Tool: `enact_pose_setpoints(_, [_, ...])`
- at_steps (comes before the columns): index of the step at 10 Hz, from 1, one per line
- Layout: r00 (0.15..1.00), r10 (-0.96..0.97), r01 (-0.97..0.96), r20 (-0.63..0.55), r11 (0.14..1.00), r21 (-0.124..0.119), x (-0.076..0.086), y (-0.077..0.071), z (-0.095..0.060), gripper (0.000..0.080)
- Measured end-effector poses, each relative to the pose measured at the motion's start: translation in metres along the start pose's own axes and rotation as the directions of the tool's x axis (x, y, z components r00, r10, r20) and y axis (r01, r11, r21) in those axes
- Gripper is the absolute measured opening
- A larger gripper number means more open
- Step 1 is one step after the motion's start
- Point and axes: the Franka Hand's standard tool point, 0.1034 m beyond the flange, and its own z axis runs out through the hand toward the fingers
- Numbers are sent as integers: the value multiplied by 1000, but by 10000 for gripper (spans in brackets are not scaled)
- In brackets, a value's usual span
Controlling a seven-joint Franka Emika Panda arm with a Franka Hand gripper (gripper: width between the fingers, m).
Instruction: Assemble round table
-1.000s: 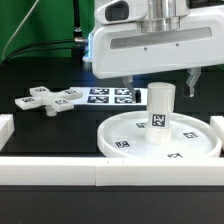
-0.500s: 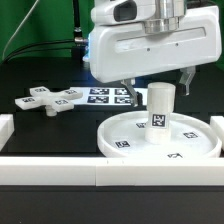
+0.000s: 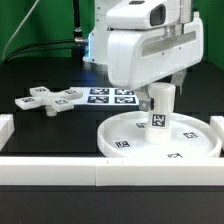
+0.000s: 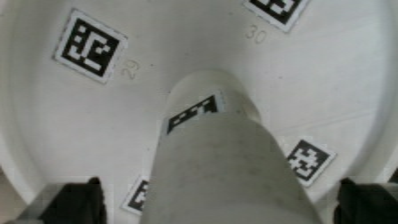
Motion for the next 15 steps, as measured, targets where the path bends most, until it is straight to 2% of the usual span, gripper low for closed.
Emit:
enact_pose_setpoints(3, [989, -149, 149, 18, 989, -10, 0, 0, 0, 649])
enact_pose_setpoints(5, [982, -187, 187, 24, 982, -11, -2, 1, 0, 403])
enact_pose_setpoints(9, [991, -128, 129, 23, 992, -13, -2, 1, 0, 406])
enact_pose_setpoints(12, [986, 164, -163, 15, 986, -19, -1, 1, 0, 406])
enact_pose_setpoints(15, [901, 433, -433, -1, 901, -27, 0, 1, 0, 407])
